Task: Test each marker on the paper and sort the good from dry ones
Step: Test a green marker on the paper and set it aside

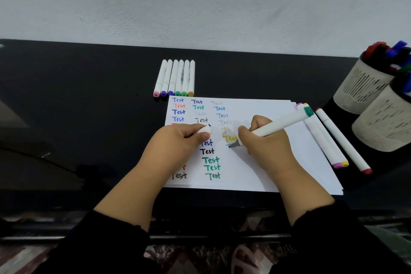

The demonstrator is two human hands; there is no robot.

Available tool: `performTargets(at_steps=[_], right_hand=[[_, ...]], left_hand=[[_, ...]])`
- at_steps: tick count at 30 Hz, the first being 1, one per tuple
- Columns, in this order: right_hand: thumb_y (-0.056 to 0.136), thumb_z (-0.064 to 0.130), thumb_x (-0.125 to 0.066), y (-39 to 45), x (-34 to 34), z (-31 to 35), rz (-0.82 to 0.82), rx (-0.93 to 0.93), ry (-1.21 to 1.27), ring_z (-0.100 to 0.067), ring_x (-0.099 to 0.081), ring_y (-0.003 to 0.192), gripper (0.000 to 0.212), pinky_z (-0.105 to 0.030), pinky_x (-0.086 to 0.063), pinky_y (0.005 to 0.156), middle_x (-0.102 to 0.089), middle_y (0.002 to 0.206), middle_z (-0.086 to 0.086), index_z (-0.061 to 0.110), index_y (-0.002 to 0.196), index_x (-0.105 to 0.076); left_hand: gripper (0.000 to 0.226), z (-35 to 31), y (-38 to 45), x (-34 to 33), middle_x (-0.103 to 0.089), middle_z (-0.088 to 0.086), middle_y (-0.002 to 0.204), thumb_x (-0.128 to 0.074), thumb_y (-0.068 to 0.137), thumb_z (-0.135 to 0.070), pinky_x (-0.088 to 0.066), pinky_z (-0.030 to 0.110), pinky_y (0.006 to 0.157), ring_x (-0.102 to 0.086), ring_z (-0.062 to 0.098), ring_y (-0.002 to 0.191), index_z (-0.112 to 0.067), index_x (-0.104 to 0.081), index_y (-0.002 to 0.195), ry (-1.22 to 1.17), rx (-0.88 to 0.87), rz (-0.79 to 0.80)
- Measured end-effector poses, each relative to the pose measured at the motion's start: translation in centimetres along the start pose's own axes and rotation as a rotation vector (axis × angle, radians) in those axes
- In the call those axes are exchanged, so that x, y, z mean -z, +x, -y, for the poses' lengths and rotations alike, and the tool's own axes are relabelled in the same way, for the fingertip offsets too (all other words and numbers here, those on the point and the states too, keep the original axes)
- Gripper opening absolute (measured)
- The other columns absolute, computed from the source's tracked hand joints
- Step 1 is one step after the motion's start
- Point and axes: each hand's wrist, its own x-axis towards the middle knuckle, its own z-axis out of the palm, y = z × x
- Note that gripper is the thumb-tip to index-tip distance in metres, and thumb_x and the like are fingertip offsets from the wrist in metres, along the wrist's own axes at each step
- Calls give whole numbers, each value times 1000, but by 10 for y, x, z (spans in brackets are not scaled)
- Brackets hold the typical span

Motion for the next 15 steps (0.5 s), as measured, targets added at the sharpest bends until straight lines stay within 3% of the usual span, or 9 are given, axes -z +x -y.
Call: performTargets(at_steps=[7, 12, 15], right_hand=[[83, 12, -58, 1, 2, -3, -73, -19, 35, -9, -31, 48, 38, -23, -26, 47, -36, 46, 6, 16, 59, -28], [84, 13, -58, 0, 1, -3, -63, -1, 8, -15, -34, 55, 37, -21, -27, 47, -36, 56, -5, 15, 60, -30], [84, 14, -58, 0, 1, -3, -70, -6, 8, -16, -35, 57, 36, -26, -28, 52, -37, 60, -9, 14, 61, -30]], left_hand=[[33, -1, -1, 0, -62, -15, 118, -62, 85, -42, -40, 11, 68, -54, 4, 99, -34, -63, 118, -13, 2, -9], [34, -2, -2, 0, -61, -14, 121, -61, 86, -43, -41, 16, 70, -54, 5, 102, -35, -62, 119, 8, 4, -12], [35, -2, -2, 0, -60, -14, 121, -61, 85, -43, -42, 19, 72, -54, 6, 102, -34, -62, 119, 9, 5, -18]])
